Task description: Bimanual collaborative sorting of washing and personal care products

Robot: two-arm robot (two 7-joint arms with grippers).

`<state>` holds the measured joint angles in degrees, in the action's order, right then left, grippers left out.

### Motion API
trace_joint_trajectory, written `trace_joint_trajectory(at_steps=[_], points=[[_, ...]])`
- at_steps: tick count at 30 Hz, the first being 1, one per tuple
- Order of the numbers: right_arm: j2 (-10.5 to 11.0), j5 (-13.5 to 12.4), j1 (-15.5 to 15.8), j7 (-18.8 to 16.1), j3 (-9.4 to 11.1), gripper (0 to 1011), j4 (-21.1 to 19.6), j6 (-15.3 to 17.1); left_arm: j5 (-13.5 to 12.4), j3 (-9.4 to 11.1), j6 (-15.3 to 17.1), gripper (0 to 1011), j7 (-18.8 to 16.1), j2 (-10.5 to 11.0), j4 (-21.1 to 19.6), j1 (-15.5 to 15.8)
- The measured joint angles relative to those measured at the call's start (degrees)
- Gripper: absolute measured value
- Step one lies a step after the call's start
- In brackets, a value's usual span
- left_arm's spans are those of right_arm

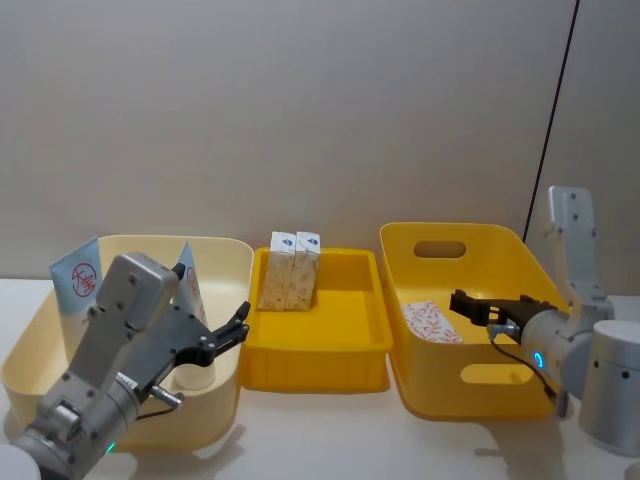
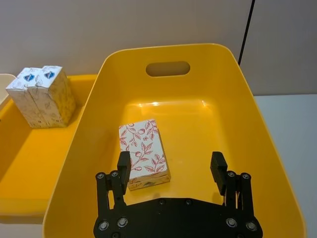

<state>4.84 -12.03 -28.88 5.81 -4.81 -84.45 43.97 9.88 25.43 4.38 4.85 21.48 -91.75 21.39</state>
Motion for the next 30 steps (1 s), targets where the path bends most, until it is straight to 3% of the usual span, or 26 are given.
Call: trace_joint_trajectory(at_steps=[13, 19, 30], points=[[0.2, 2.0, 3.9, 0.2, -1.0, 1001, -5.0, -6.6, 2.6, -1.8, 0.8, 1000, 2.0, -1.7, 3.9, 1.6], [0.5, 3.6, 6.5, 0.4, -1.8, 1001, -8.2, -11.3, 3.5, -2.9, 0.8, 1000, 2.0, -2.7, 5.2, 1.6], [1.0, 7.0, 10.8, 1.4, -3.5, 1001, -12.8, -20.1, 2.9, -3.8, 0.6, 999, 0.5, -3.3, 3.7, 0.3]])
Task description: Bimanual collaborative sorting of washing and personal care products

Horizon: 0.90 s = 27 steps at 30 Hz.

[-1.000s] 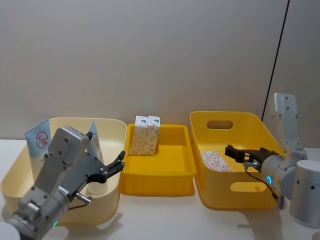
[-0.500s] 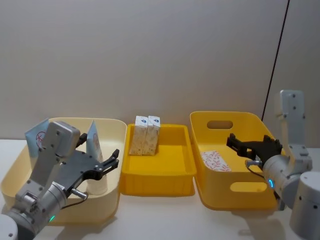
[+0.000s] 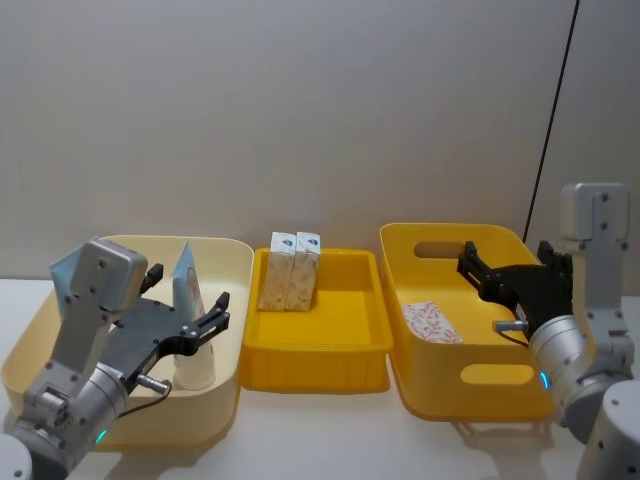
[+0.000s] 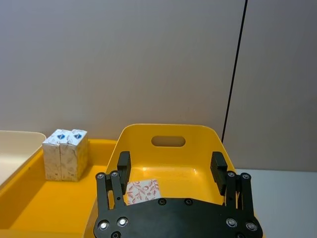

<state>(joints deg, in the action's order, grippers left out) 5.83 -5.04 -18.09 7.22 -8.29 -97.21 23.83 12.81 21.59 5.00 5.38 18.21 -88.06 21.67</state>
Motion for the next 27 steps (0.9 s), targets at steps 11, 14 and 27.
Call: trace_joint_trajectory(at_steps=[11, 14, 27], points=[[-0.1, 2.0, 2.1, 0.5, -0.9, 1001, -2.3, -3.5, -1.1, -0.3, 1.0, 1000, -0.5, -0.1, -1.9, -0.7], [-0.2, 2.4, 2.4, 0.5, -1.1, 1001, -2.6, -4.0, -0.9, -0.5, 1.0, 999, 0.0, -0.4, -1.2, -0.5], [-0.9, 3.8, 3.2, 0.5, -1.9, 1001, -3.3, -5.2, 1.0, -1.9, -0.1, 1000, 2.7, -1.6, 4.1, 1.0]])
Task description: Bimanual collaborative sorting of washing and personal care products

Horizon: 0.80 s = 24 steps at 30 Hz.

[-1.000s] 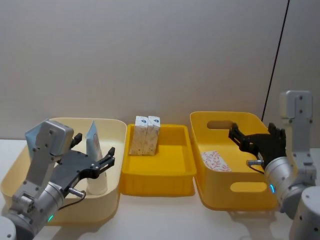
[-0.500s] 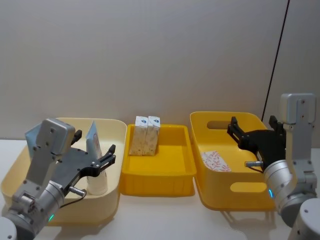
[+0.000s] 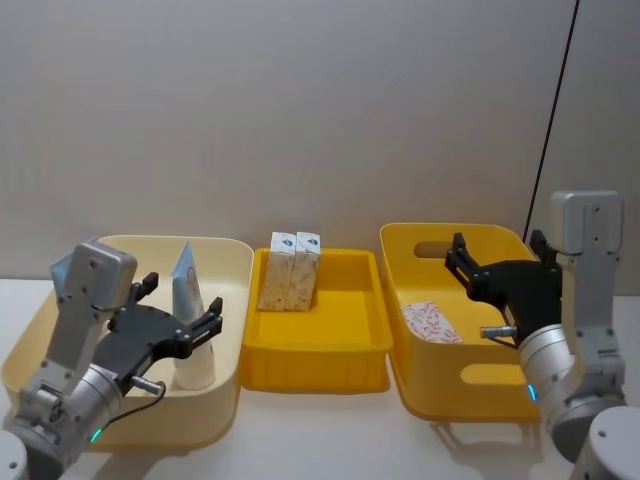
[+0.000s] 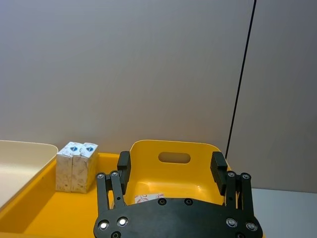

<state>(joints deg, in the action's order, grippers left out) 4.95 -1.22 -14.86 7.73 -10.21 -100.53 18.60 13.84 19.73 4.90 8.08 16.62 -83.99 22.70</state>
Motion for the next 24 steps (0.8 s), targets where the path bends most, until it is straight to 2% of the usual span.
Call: trace_joint_trajectory(at_steps=[12, 24], points=[[-0.6, 0.8, 0.4, -0.6, -0.6, 1001, -0.2, -0.4, 1.1, -2.2, -1.0, 1000, 0.6, -0.4, 2.9, 0.4], [-1.3, 1.3, 0.6, -1.0, -0.6, 1001, -0.1, -0.4, 1.9, -2.7, -1.8, 999, 3.3, -1.3, 7.0, 2.5]])
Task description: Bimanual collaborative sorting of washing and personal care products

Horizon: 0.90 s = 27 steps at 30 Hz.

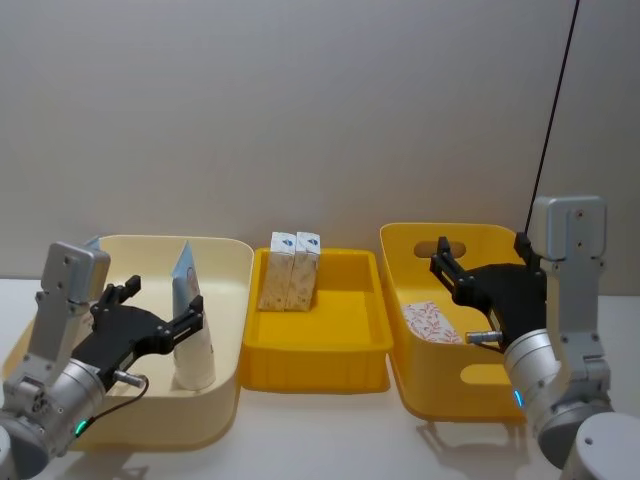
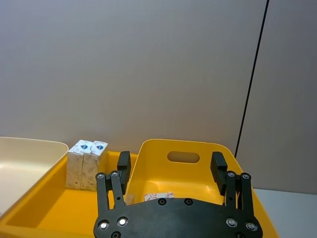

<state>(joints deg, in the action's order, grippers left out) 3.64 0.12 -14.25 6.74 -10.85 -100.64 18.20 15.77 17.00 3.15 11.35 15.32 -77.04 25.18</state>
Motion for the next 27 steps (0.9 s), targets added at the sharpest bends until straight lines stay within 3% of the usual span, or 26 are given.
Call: trace_joint_trajectory(at_steps=[27], points=[[-1.5, 0.7, 1.2, -0.6, 0.9, 1001, -0.8, 0.9, -0.6, 0.6, -0.2, 1000, 3.5, -2.4, 8.9, 6.0]])
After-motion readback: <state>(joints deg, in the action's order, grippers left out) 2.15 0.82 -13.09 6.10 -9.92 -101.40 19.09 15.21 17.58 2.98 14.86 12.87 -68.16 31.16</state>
